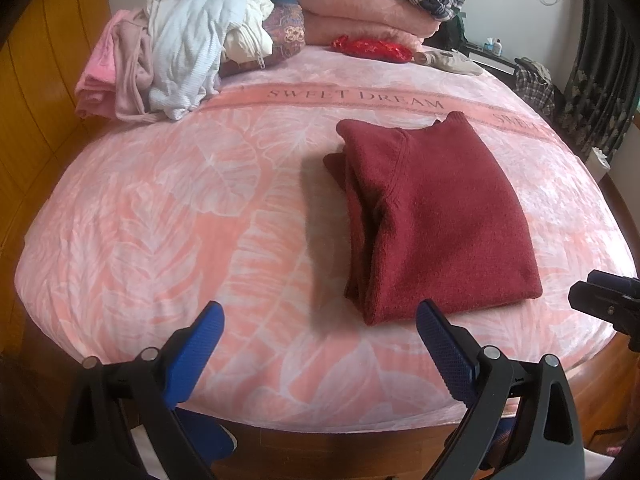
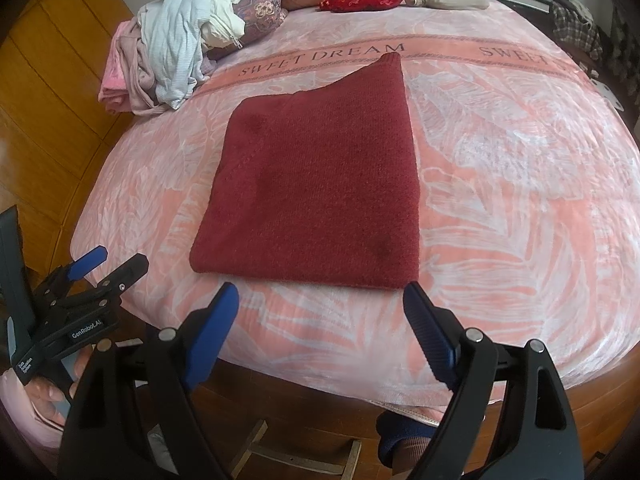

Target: Fold small clothes

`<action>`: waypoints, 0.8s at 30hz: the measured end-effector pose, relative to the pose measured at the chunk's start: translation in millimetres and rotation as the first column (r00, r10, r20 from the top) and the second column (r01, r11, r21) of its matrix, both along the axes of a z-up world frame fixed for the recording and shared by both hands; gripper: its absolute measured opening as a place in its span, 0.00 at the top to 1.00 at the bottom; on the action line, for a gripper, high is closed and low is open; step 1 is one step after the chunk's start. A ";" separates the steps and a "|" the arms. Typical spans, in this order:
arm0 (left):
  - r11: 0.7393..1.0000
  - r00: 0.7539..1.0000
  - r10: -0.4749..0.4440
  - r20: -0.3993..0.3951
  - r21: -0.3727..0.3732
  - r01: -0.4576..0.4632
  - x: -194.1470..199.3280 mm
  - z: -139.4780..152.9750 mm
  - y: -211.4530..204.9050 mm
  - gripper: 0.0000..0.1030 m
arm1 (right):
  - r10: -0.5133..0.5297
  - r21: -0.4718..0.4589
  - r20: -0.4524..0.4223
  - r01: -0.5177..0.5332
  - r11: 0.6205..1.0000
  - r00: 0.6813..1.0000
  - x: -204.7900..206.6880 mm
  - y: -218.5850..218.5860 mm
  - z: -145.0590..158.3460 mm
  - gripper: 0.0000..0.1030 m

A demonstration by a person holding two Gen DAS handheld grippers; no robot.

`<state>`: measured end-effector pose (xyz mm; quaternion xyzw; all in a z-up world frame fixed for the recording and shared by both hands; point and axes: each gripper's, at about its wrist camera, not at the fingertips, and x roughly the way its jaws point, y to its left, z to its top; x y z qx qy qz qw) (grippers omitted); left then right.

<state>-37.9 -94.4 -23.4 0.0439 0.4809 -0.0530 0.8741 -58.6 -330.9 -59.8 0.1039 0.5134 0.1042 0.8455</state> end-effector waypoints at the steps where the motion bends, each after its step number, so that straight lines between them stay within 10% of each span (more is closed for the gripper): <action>1: 1.000 1.000 0.000 -0.001 0.001 0.000 -0.1 -0.6 0.8 0.06 | 0.002 0.001 -0.001 -0.002 1.000 1.000 0.1 0.3 -0.1 0.19; 24: 1.000 1.000 -0.002 0.014 0.004 0.002 -2.4 1.8 2.2 0.06 | 0.003 0.005 -0.003 -0.003 1.000 1.000 1.4 -0.2 -0.8 0.17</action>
